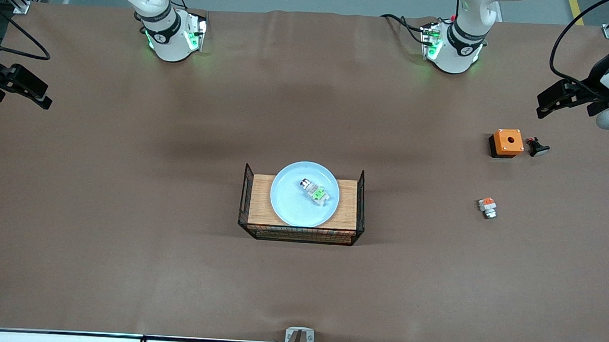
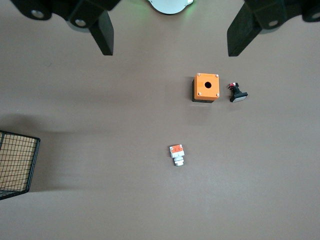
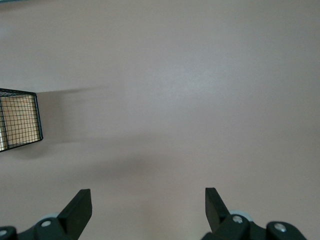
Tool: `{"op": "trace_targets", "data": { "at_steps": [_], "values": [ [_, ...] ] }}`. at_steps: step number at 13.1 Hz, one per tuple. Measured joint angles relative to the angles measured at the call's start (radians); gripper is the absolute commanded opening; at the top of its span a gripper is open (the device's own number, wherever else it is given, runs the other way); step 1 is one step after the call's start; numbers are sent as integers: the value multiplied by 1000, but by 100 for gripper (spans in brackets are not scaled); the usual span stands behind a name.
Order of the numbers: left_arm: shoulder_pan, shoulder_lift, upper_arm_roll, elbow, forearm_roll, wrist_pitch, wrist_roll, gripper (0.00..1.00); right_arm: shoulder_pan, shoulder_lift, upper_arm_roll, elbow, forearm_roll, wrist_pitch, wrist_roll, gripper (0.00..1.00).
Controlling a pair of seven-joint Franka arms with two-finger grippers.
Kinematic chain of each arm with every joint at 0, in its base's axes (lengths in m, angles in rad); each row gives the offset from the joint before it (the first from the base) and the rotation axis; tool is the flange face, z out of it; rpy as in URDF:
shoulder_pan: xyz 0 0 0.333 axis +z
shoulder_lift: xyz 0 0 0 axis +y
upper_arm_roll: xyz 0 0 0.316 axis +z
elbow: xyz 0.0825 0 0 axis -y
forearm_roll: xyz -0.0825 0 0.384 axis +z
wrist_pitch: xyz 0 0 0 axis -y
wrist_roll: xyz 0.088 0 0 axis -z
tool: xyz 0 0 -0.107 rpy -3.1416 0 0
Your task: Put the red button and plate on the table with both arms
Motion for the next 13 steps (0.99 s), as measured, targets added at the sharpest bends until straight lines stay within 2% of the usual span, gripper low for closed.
{"op": "trace_targets", "data": {
  "at_steps": [8,10,13],
  "values": [
    [-5,5,-7,3,-20,1,0,100,0,0,0,0,0,0,0,100],
    [-16,25,-40,3,-41,27,-1,100,1,0,0,0,0,0,0,100],
    [-21,65,-136,6,-42,67,-67,100,1,0,1,0,0,0,0,100]
  ]
}}
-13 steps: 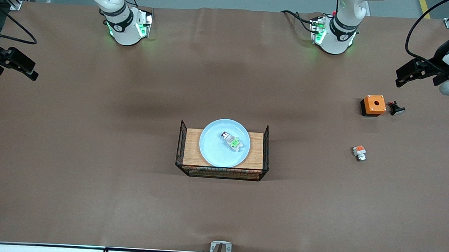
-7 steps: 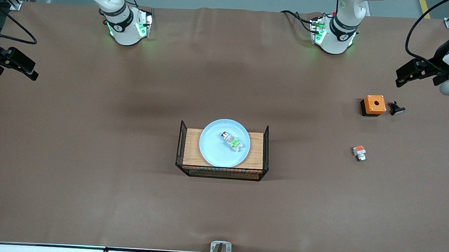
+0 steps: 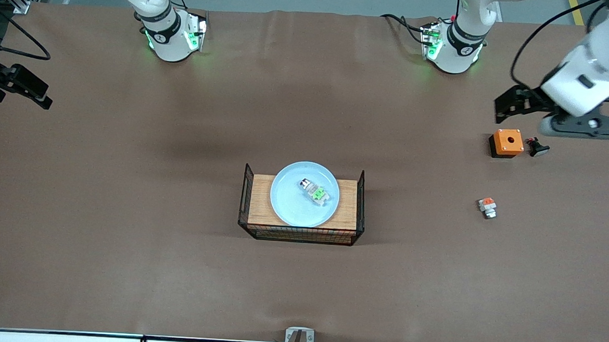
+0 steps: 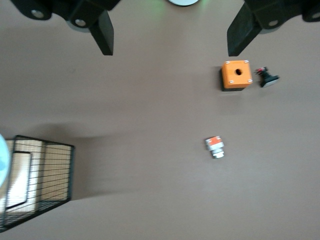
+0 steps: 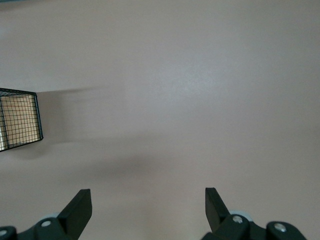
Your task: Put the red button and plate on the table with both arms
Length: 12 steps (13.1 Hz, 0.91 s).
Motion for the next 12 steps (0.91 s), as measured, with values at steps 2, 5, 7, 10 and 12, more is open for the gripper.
{"op": "trace_targets", "data": {
  "at_steps": [2,5,7,10,12],
  "values": [
    [-4,34,-81,2,0,45,-148,100,0,0,0,0,0,0,0,100],
    [-64,116,-164,29,-1,80,-371,100,0,0,0,0,0,0,0,100],
    [-141,164,-173,49,-1,123,-520,98,1,0,0,0,0,0,0,100],
    [-248,265,-172,103,-1,217,-750,94,6,0,1,0,0,0,0,100],
    [-304,363,-163,153,0,293,-858,94,8,1,1,0,0,0,0,100]
  ]
}}
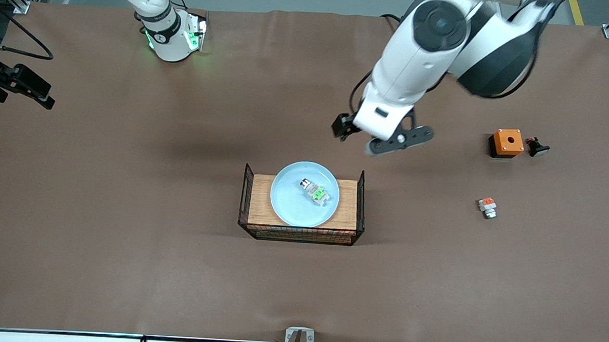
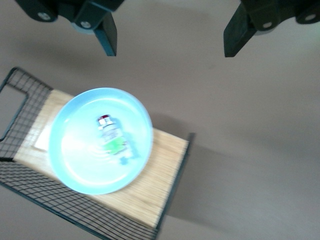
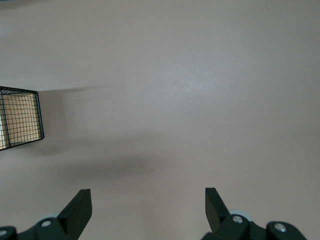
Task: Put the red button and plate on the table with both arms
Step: 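Reach the left gripper down to the green button on the plate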
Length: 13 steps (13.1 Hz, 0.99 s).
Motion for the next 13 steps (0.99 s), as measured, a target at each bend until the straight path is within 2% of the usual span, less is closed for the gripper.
{"op": "trace_targets", "data": {
  "at_steps": [3,8,13],
  "values": [
    [-84,108,69,42,0,124,-99,99,1,0,0,0,0,1,0,100],
    [-263,199,254,94,0,196,-164,99,45,6,1,0,0,3,126,100],
    [-340,290,342,111,0,274,-211,99,105,51,2,1,12,25,284,100]
  ]
}}
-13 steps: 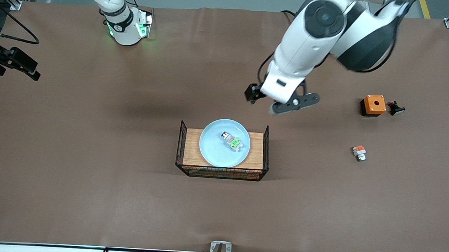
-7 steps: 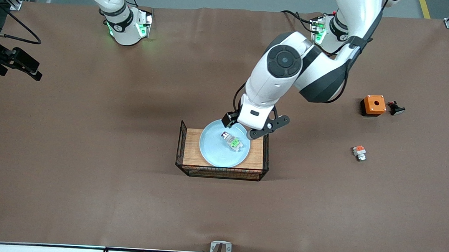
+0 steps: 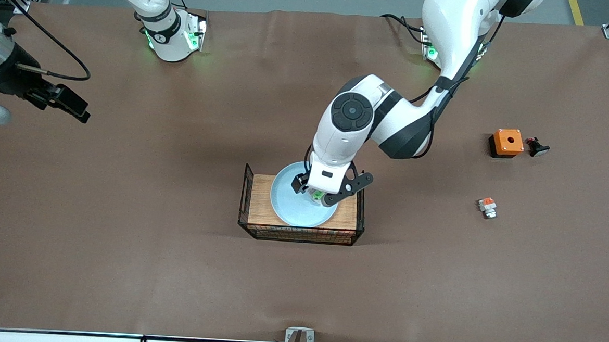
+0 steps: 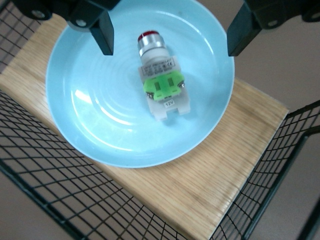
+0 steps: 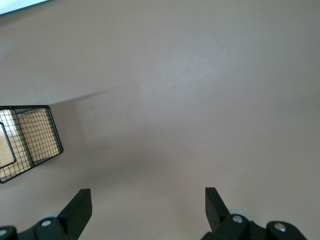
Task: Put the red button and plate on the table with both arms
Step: 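Reach the left gripper down to the green button on the plate, then lift the green button with the left gripper while the right gripper approaches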
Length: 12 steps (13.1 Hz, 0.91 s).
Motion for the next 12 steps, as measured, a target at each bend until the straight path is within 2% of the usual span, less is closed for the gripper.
{"op": "trace_targets", "data": {
  "at_steps": [4,7,10,11,12],
  "values": [
    [-89,21,99,2,0,31,-79,98,4,4,-2,3,58,7,11,99],
    [-91,28,121,3,0,34,-80,85,52,7,1,3,61,4,120,99],
    [-99,46,136,3,0,51,-80,42,138,9,3,3,61,3,288,99],
    [-103,50,138,3,0,54,-80,18,169,9,5,2,64,3,382,99],
    [-107,52,138,4,0,55,-80,2,204,11,6,2,70,1,472,99]
  ]
}}
